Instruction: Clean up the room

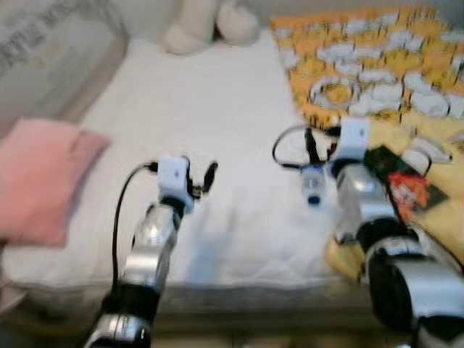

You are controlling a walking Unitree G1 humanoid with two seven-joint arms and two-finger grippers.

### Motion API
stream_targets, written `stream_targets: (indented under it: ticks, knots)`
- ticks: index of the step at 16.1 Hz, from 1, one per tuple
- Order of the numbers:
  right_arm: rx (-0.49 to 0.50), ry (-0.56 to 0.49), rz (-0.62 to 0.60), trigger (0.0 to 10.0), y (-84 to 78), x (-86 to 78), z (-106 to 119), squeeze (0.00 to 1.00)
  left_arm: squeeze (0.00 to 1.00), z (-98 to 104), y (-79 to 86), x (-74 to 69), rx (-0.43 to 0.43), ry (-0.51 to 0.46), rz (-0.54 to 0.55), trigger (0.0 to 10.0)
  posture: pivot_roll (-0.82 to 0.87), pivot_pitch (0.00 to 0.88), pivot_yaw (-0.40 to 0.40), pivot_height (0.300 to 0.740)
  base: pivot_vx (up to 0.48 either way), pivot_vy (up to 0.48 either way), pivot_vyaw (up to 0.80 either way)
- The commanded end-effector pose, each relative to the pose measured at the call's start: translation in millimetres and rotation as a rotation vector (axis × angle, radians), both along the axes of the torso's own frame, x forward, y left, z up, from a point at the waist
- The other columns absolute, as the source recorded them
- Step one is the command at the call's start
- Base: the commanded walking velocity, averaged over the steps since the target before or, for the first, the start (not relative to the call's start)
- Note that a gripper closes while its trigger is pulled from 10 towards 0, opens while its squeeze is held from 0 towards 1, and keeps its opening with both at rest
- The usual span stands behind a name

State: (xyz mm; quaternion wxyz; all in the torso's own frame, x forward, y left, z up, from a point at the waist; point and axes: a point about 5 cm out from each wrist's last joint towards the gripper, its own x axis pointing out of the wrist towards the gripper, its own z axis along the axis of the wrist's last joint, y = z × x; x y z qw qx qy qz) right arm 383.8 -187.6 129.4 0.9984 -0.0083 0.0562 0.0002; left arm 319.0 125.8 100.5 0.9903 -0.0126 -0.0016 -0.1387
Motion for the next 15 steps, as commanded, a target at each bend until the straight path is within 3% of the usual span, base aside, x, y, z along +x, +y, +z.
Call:
stream_targets:
  ticks: [1, 4, 6, 7, 9, 10, 11, 15]
  knots:
    - [0.015, 0.012, -0.014, 10.0, -8.1, 2.2, 4, 0.0, 0.0, 3, -2.4, -0.3, 0.012, -0.006, -0.02, 10.0, -0.15, 0.0, 0.128, 0.74, 0.0, 0.0, 0.0]
    - [0.031, 0.026, -0.07, 10.0, -13.1, 7.7, 13, 0.0, 0.0, 3, 6.6, -10.8, 0.042, 0.033, -0.131, 10.0, -0.1, 0.0, 0.122, 0.74, 0.0, 0.0, 0.0]
    - [0.044, 0.069, -0.105, 10.0, -14.1, 7.0, 7, 0.0, 0.0, 10, 6.0, -40.2, 0.101, 0.067, -0.346, 10.0, -0.01, 0.0, 0.143, 0.74, 0.0, 0.0, 0.0]
    - [0.045, 0.082, -0.104, 10.0, -12.8, 6.3, 5, 0.0, 0.0, 11, 3.5, -46.2, 0.109, 0.075, -0.397, 10.0, 0.01, 0.005, 0.153, 0.74, 0.0, 0.0, 0.0]
    - [0.054, 0.124, -0.11, 10.0, -9.6, 3.2, -5, 0.0, 0.0, 20, -6.3, -70.2, 0.102, 0.114, -0.558, 10.0, 0.07, 0.043, 0.173, 0.74, 0.0, 0.0, 0.0]
    - [0.086, 0.169, -0.123, 10.0, -5.2, -0.8, -16, 0.0, 0.0, 31, -14.6, -89.7, 0.081, 0.137, -0.672, 10.0, 0.09, 0.072, 0.183, 0.74, 0.0, 0.0, 0.0]
    - [0.094, 0.184, -0.127, 10.0, -3.7, -2.4, -20, 0.0, 0.0, 37, -15.1, -98.9, 0.065, 0.15, -0.69, 10.0, 0.1, 0.089, 0.185, 0.74, 0.0, 0.0, 0.0]
    - [0.049, 0.181, -0.135, 10.0, 0.7, -1.7, -20, 0.0, 0.0, 46, -11.4, -113.0, -0.009, 0.18, -0.641, 10.0, 0.12, 0.137, 0.18, 0.74, 0.0, 0.0, 0.0]
